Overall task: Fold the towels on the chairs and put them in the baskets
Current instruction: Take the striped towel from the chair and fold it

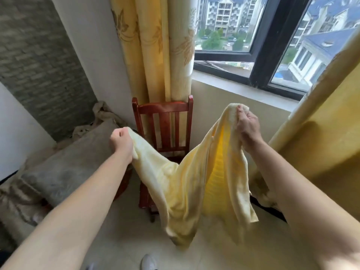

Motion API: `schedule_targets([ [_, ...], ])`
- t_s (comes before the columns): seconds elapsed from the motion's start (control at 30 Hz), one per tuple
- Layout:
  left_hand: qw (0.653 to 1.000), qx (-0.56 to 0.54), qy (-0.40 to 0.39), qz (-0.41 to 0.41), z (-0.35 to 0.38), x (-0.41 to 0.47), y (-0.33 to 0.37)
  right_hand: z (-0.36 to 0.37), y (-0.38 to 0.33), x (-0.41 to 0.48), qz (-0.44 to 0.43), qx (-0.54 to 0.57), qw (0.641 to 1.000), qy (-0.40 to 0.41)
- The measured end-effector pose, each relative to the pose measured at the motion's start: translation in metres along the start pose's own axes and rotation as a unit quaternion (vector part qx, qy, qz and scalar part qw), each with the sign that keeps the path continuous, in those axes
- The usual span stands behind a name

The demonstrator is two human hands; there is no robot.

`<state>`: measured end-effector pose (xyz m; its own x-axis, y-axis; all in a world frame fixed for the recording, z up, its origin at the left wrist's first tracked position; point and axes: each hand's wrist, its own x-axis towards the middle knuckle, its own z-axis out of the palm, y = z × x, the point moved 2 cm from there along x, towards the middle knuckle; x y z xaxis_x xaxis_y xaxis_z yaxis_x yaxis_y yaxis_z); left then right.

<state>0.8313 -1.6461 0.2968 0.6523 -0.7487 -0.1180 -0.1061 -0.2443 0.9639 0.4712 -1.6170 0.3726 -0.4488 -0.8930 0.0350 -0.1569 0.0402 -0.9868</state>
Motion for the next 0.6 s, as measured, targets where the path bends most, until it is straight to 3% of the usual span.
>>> schedule_targets([
  [0.17, 0.985, 0.025, 0.037, 0.168, 0.001, 0.034, 0.093, 0.006, -0.022, 0.010, -0.069, 0.022, 0.997, 0.002],
  [0.3, 0.972, 0.167, 0.032, 0.160, 0.011, 0.059, 0.074, 0.020, -0.029, 0.016, -0.053, 0.059, 0.997, 0.000],
  [0.47, 0.937, 0.288, -0.178, -0.085, 0.050, 0.065, -0.044, 0.048, -0.012, 0.016, -0.007, 0.017, 0.998, -0.054],
  [0.53, 0.914, 0.179, -0.280, -0.234, 0.066, 0.042, -0.084, 0.055, 0.003, 0.012, 0.009, -0.017, 0.996, -0.082],
  [0.6, 0.866, 0.089, -0.342, -0.353, 0.083, 0.017, -0.110, 0.061, 0.022, 0.007, 0.015, -0.072, 0.992, -0.106],
])
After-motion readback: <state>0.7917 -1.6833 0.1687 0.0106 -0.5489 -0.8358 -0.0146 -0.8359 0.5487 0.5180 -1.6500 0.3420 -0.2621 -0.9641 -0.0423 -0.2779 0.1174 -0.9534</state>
